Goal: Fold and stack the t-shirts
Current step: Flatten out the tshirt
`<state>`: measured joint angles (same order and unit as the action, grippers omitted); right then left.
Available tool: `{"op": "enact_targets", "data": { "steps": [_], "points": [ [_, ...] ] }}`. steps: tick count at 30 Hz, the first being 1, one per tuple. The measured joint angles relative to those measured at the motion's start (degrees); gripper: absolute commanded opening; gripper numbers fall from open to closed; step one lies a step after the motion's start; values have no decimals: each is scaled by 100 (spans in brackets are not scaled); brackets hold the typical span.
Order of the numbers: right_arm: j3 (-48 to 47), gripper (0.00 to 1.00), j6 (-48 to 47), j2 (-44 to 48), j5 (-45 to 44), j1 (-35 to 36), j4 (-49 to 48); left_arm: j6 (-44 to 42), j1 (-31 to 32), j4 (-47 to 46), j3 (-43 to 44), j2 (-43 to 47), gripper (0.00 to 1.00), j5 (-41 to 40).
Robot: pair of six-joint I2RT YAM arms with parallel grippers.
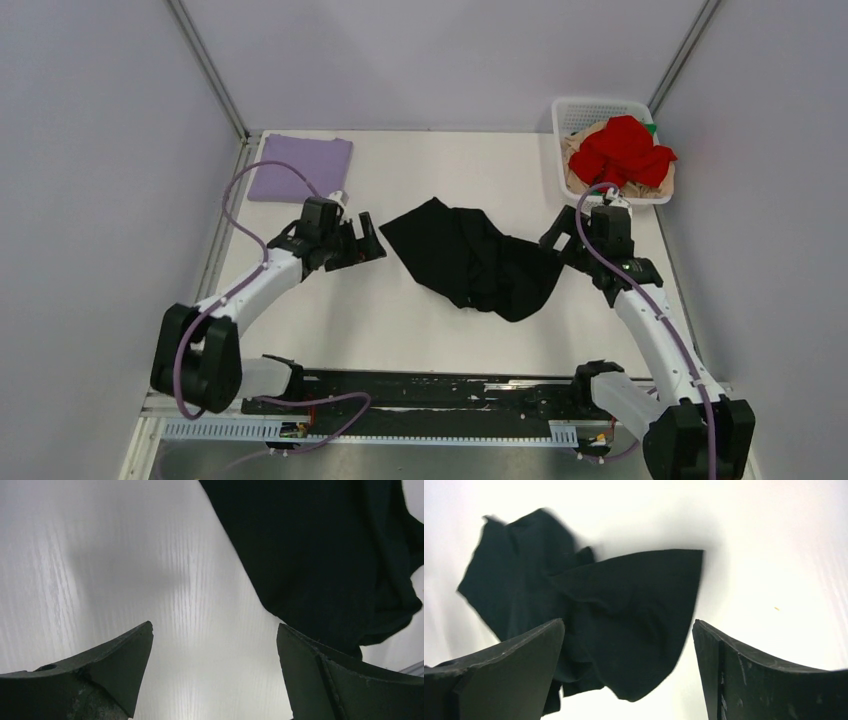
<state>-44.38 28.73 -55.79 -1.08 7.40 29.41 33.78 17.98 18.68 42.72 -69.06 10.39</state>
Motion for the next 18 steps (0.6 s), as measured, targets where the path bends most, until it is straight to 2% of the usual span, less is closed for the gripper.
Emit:
{"op": "enact_targets", "data": {
  "steps": [6,11,15,18],
  "points": [
    [234,100,319,-354,-306,-468,173,2,4,-94,1008,-1878,100,70],
    [238,100,457,-916,-151,-752,70,87,90,-31,1794,-3119,94,31],
    [238,99,529,-1261,127,-1084,-103,192,356,133,2573,-3742,88,-262],
    [238,99,518,-1419,238,-1163,-210,238,601,280,3025,-4074,77,-463]
  ]
}}
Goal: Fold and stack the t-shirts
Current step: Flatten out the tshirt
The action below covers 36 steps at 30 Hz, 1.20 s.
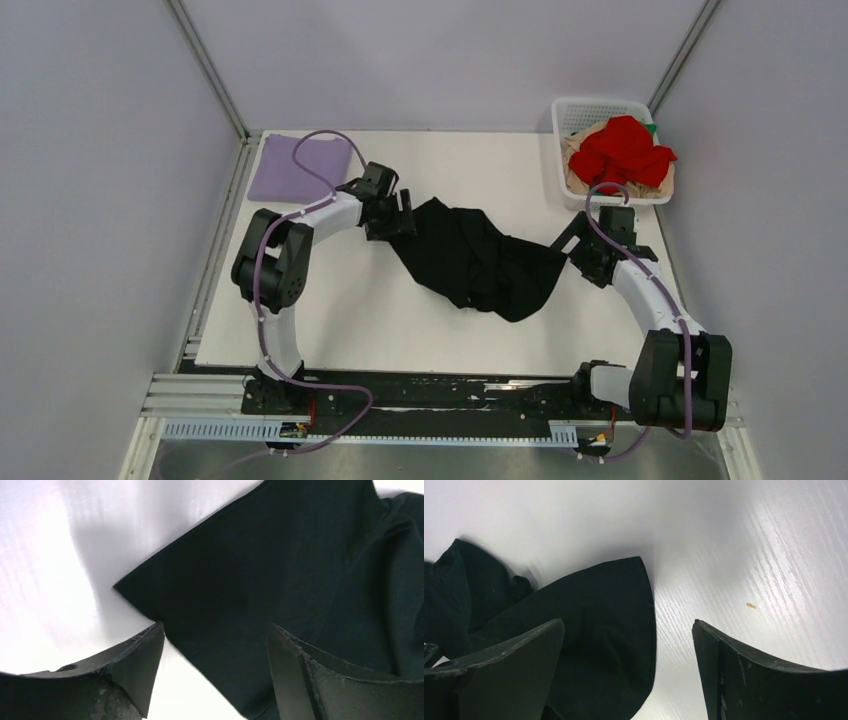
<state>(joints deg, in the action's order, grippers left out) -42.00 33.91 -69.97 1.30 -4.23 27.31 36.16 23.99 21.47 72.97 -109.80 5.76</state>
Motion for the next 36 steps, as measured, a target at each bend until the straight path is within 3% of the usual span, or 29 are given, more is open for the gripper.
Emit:
{"op": "enact_targets", "data": {
  "steps": [1,5,6,8,14,20,24,28,36],
  "points": [
    [0,98,-13,-42,26,2,-35,15,74,42,146,-103,74,-46],
    [0,94,-83,-291,120,2,-203,72,330,254,745,-557,43,-289],
    [0,93,-101,-391,144,2,-249,79,387,317,914,-675,21,-337],
    [0,89,-116,-610,216,2,-334,96,479,396,1156,-866,1,-431],
    [-258,75,-234,-1478,282,122,-448,-107,651,116,1113,-898,0,-581],
    [-942,3,-426,-2328,-203,929,-586,-372,680,-254,83,-151,0,-920],
    [-1274,0,-511,-2549,-645,1294,-566,-610,680,-321,-330,507,0,-1263],
    [-1325,0,-667,-2188,-1121,1572,-472,-861,680,-437,-588,1521,0,-1572],
    [-1556,0,-1268,691,-1088,1685,-365,-1534,682,-479,-732,4214,0,-2393]
  ]
}}
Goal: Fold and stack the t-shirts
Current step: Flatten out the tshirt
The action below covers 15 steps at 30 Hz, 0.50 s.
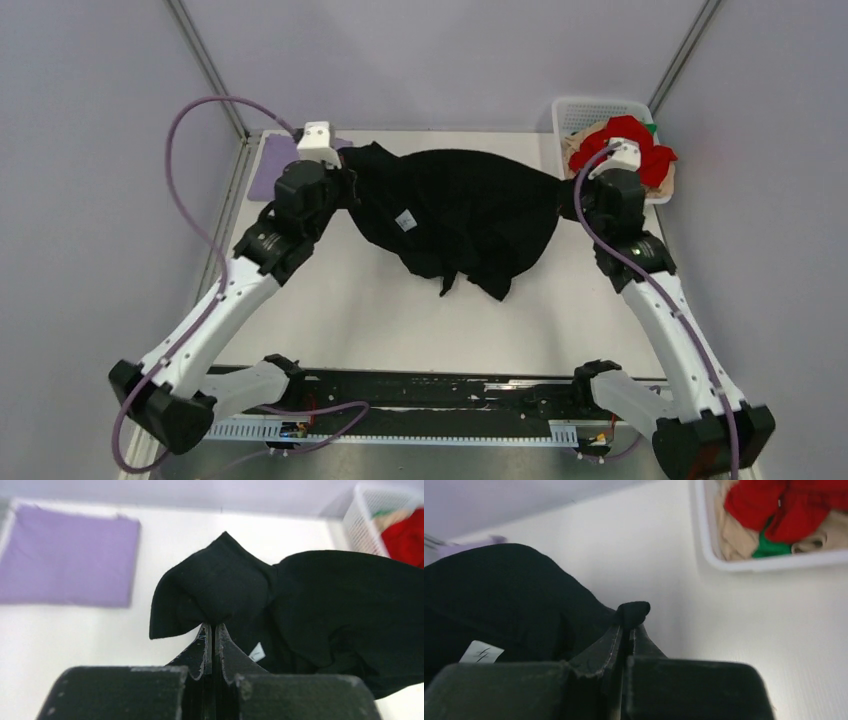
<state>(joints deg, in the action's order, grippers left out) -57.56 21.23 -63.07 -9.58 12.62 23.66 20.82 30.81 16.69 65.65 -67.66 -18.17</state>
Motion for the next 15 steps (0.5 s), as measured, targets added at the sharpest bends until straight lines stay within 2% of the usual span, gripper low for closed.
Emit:
{"op": "enact_targets", "data": {
  "steps": [3,8,15],
  "points": [
    [-345,0,-107,953,391,0,-61,-229,0,-33,52,944,0,-175],
    [-1051,0,-258,1853,1320,0,-107,-597,0,-138,417,2059,0,-57],
    [-2059,0,-374,2566,2780,0,-31,-1097,0,-72,1639,2767,0,678]
  ]
}}
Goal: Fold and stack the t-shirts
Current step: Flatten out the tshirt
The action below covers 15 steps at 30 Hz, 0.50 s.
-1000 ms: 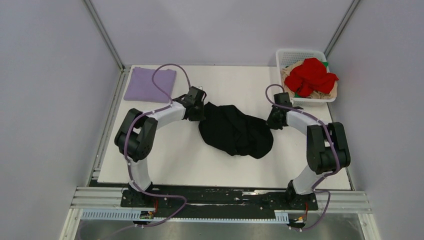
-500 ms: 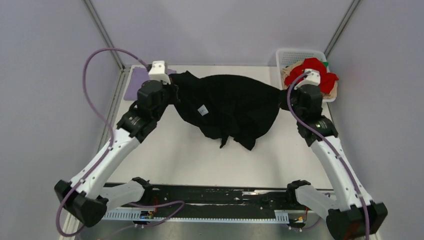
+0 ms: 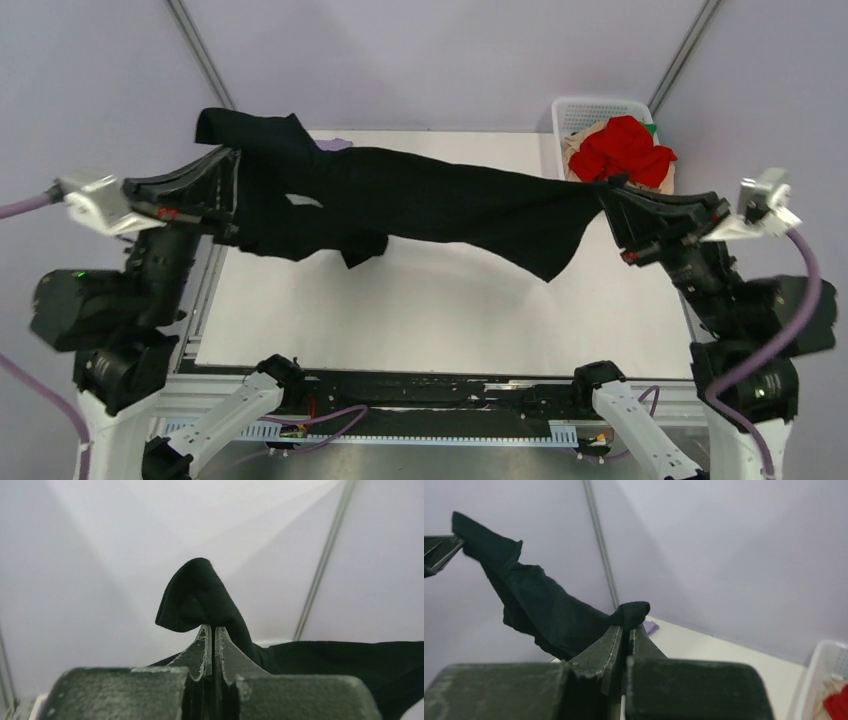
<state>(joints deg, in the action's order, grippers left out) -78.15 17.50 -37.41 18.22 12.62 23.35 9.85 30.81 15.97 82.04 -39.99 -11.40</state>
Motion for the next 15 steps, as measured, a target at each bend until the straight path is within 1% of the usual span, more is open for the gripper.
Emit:
{"op": "enact_targets", "data": {
  "steps": [4,8,11,15],
  "points": [
    [-638,0,-11,245,758,0,7,-264,0,146,931,133,0,796],
    [-1139,0,-11,417,1178,0,-33,-494,0,299,1718,133,0,1491],
    [-1290,0,-20,509,1257,0,-50,-658,0,367,2083,133,0,1801],
    [-1248,0,-83,494,1110,0,-22,-887,0,332,2074,120,0,1775]
  ]
}}
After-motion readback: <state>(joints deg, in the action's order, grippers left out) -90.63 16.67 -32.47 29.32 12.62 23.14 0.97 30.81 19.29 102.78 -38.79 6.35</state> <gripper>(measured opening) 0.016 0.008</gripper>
